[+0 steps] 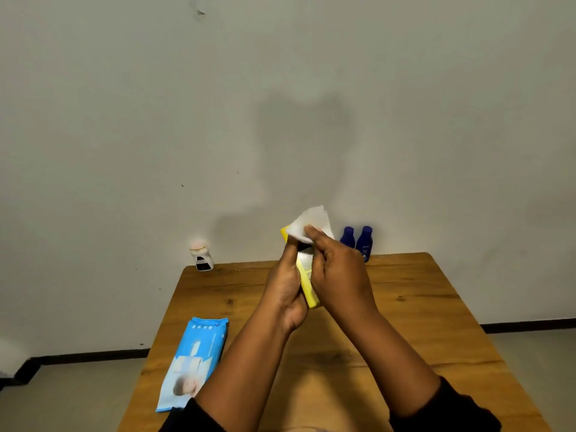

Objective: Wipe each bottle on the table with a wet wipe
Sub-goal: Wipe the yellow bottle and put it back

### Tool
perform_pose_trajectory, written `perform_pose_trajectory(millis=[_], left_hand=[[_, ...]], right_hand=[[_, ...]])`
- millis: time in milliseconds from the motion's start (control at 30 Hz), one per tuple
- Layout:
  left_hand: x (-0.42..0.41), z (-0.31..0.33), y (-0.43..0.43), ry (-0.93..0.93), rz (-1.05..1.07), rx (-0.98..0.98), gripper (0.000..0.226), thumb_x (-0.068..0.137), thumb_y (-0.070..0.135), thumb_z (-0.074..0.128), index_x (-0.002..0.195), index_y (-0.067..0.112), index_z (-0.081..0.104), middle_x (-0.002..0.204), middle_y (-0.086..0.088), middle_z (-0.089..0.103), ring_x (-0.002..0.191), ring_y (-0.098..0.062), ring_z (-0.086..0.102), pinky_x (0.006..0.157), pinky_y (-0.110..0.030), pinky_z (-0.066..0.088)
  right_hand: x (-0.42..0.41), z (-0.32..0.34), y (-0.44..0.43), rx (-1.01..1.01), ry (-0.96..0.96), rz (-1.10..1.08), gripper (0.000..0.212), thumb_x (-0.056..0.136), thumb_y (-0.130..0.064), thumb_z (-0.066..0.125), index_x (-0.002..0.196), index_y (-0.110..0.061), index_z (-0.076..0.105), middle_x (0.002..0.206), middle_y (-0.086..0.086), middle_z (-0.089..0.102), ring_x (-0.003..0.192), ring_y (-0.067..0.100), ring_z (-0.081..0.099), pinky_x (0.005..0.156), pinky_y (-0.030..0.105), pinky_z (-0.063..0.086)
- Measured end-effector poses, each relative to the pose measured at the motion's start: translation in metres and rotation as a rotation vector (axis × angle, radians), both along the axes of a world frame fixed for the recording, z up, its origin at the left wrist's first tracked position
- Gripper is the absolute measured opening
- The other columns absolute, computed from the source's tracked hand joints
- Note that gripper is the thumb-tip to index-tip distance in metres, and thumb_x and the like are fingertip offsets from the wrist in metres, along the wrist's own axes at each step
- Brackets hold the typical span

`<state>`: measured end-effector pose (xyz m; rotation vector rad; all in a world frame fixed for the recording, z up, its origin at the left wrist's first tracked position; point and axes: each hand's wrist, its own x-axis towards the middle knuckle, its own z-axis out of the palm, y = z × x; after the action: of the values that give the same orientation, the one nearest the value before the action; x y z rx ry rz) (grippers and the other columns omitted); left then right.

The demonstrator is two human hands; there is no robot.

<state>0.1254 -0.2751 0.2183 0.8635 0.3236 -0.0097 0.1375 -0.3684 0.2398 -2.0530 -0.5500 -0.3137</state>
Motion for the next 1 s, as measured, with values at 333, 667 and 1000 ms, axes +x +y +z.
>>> perform_pose_trajectory(millis=[333, 667, 1000], left_hand=[[-0.002, -0.004, 0.028, 0.006, 0.052, -0.249, 0.064, 0.083, 0.073, 0.053, 0.101, 0.014, 0.067, 0.093, -0.010, 0.068, 0.086, -0.027, 0.067, 0.085, -0.044, 0.054], [0.003, 0.011, 0.022, 0.055, -0.044, -0.293, 0.059, 0.082, 0.069, 0.056, 0.093, 0.012, 0.065, 0.077, -0.006, 0.062, 0.070, -0.020, 0.064, 0.069, -0.033, 0.057], [0.002, 0.011, 0.013, -0.008, 0.149, -0.159, 0.047, 0.094, 0.025, 0.060, 0.131, -0.003, 0.054, 0.111, -0.020, 0.068, 0.091, -0.029, 0.069, 0.077, -0.042, 0.062]], right_hand=[[-0.048, -0.049, -0.009, -0.084, -0.023, 0.104, 0.052, 0.087, -0.016, 0.039, 0.137, -0.025, 0.052, 0.141, -0.008, 0.052, 0.134, 0.000, 0.039, 0.110, 0.025, 0.038], [-0.050, -0.040, -0.017, -0.055, -0.056, 0.318, 0.053, 0.096, -0.029, 0.031, 0.149, -0.025, 0.029, 0.155, -0.014, 0.026, 0.143, -0.002, 0.018, 0.117, 0.026, 0.023], [-0.015, -0.020, -0.007, 0.251, 0.103, -0.010, 0.034, 0.094, -0.014, 0.058, 0.127, -0.022, 0.061, 0.113, -0.010, 0.067, 0.094, 0.002, 0.066, 0.077, 0.018, 0.056]])
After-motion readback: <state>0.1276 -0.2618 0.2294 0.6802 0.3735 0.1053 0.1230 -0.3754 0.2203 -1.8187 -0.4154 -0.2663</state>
